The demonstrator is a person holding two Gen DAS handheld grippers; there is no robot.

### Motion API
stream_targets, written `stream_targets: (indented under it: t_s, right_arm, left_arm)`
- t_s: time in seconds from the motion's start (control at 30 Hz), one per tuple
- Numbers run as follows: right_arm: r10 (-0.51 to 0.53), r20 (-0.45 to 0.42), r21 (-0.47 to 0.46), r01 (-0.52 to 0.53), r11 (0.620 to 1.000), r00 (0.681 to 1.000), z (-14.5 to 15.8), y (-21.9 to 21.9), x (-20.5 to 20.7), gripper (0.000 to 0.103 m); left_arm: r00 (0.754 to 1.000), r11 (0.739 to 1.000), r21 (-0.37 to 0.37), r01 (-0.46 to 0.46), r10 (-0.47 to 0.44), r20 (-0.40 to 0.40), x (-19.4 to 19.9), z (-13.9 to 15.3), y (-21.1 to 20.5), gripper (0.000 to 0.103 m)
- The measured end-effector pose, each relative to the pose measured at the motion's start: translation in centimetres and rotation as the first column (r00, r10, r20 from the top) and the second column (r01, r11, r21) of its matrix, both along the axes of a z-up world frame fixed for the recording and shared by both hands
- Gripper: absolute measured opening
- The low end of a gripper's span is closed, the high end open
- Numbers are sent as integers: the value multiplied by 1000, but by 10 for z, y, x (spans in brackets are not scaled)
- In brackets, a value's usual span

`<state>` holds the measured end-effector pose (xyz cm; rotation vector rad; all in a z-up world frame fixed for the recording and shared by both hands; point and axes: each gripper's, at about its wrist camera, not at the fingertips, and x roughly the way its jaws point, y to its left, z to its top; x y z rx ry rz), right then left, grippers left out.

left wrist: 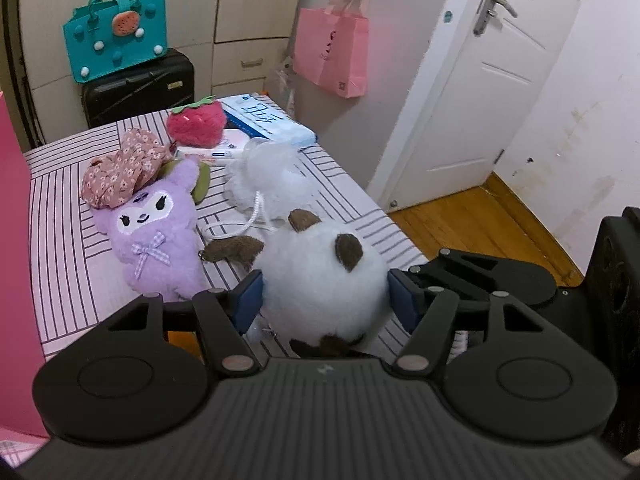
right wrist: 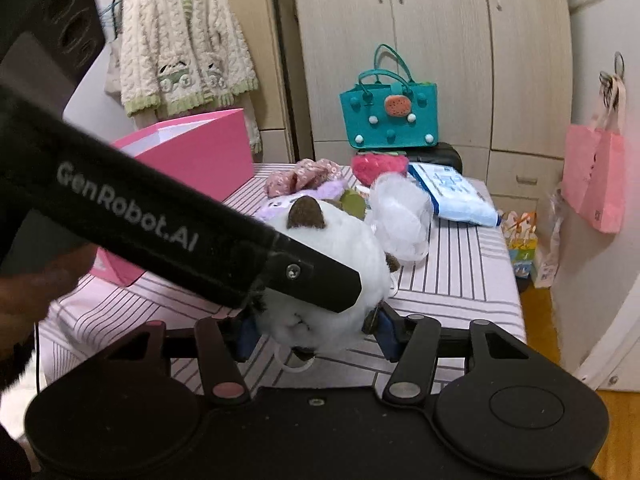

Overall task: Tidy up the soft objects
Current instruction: 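Close the left tool around the white panda plush, then carry the panda plush into the pink box and open the left tool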

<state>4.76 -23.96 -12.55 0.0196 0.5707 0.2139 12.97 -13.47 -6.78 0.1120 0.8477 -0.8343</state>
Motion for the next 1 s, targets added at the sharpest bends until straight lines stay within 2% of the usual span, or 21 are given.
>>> stream_targets:
  t_s: [0.27,0.5,0.67,0.83,1.0]
  right_arm:
    - [36,-72,-8,-37,999,997,23,2,-6,62]
    - [87,-131,23,-85,996,987,43,7,-11,62]
    - [149,-197,51,-142,989,969,60,17,-11,62]
    - [218,-183,13,-219,976,959,86,37,-12,62]
    - [278,-145,-44,-287,957,950,107,63,-5,62]
  left_arm:
    - [996,999,20,40,-38,-86,-4,21,4,65]
    - [994,998,55,42,-36,-107,-14,39,10,65]
    - [982,996,73,45,-31,-188,-14,48,23,65]
    - [974,994,98,56,-34,-222,-20,62,39,64]
    - [978,997,78,5,11,-206,-20,84,66,64]
